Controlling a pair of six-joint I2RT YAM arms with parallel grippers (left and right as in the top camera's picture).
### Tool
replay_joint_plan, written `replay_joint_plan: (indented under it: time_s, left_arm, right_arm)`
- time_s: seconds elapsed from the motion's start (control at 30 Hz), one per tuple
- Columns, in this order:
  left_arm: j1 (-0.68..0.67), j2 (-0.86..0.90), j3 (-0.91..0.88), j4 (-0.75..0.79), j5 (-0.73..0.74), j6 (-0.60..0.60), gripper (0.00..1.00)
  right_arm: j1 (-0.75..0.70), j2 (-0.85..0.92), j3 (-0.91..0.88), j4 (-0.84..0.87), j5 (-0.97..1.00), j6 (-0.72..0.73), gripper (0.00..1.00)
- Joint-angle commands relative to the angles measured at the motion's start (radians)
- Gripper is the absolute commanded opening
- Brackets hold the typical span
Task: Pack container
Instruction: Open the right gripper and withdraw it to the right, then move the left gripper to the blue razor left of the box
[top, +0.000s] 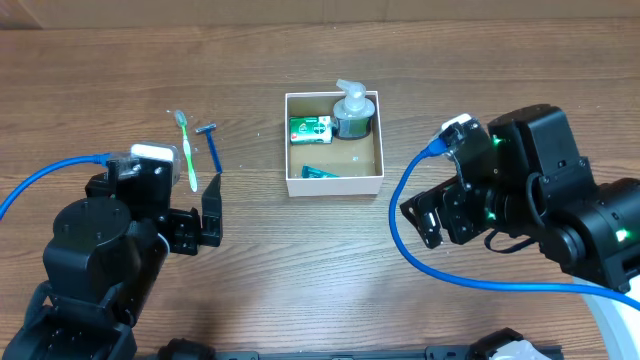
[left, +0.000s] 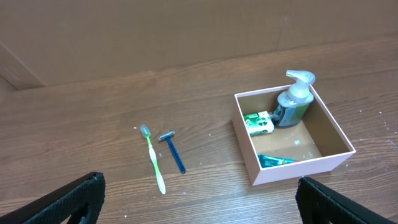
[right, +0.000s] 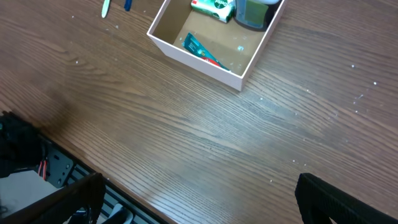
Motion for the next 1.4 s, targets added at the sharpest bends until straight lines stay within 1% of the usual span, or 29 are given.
replay_joint_plan:
  time_s: [0.0,0.4,0.5,0.73,0.97,1.13,1.23,1.37]
  left_arm:
    - [0.006,0.002,0.013,0.004,-0.013,-0.002,1.00]
    - [0.006,0.002,0.013,0.004,-0.013,-0.002,1.00]
    - [0.006,0.002,0.013,0.017,0.010,-0.003,1.00]
    - [0.006,0.002,0.013,-0.042,0.014,-0.002,1.00]
    - [0.006,0.012,0.013,0.024,-0.002,-0.002,1.00]
    - [0.006,0.061,0.013,0.023,-0.127,-0.011,1.00]
    - [0.007,0.124,0.013,0.027,-0.203,-0.062,1.00]
    - [0.012,0.210,0.013,0.052,-0.208,-0.073,1.00]
  right_arm:
    - [-0.003,-0.006,-0.005,0.007,0.007,0.012,1.00]
    - [-0.003,-0.006,-0.004,0.007,0.007,0.012,1.00]
    - [-0.003,-0.006,-0.004,0.006,0.007,0.012,1.00]
    - [-0.003,-0.006,-0.004,0.007,0.007,0.012,1.00]
    - [-0.003,-0.006,-0.004,0.007,0.007,0.012,1.00]
    - [-0.003,-0.006,-0.004,0.007,0.007,0.012,1.00]
    - [-0.003,-0.006,-0.005,0.007,0.007,0.012,1.00]
    - [-0.003,-0.006,-0.004,0.007,0.007,0.012,1.00]
